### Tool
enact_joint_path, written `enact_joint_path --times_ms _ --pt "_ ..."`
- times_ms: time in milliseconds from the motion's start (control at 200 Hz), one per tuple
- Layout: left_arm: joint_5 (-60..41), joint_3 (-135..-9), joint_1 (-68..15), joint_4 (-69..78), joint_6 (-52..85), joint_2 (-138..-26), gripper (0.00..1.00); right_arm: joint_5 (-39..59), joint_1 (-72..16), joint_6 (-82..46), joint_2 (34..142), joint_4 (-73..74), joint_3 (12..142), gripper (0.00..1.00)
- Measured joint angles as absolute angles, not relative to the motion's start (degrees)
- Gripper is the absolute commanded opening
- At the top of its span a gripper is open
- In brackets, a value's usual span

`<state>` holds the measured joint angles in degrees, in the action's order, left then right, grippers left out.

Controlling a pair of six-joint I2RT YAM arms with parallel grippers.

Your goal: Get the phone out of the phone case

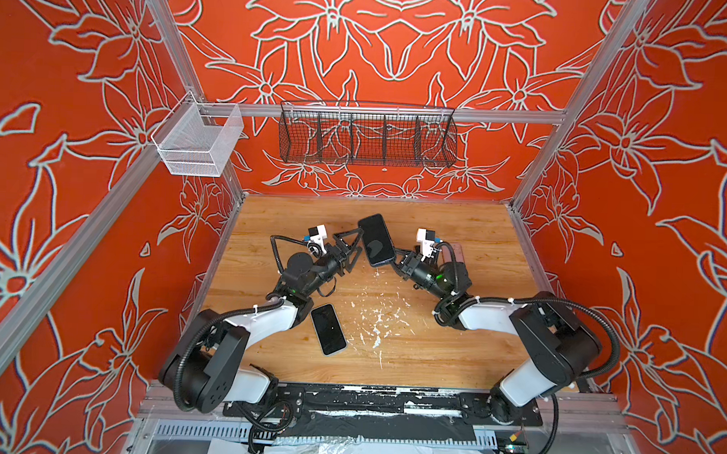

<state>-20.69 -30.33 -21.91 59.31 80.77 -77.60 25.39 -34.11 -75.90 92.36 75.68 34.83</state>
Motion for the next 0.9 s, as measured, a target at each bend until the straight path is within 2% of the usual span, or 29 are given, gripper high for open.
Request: enact_joint_path --times_ms 235,570,901 --pt "-19.86 -27.11 -24.34 50.13 81.06 -68.42 0.97 25.30 -34.11 -75.90 92.79 75.68 34.85 0.01" --pt "-13.26 -27.09 -36.18 32.05 82.72 -50.26 0.97 24.40 -34.11 -75.42 93.10 75.72 34.85 0.01" --pt "-8.60 -25.45 -40.95 34.87 87.20 -53.39 0.97 24.43 -34.11 -75.29 93.73 75.18 34.85 0.01"
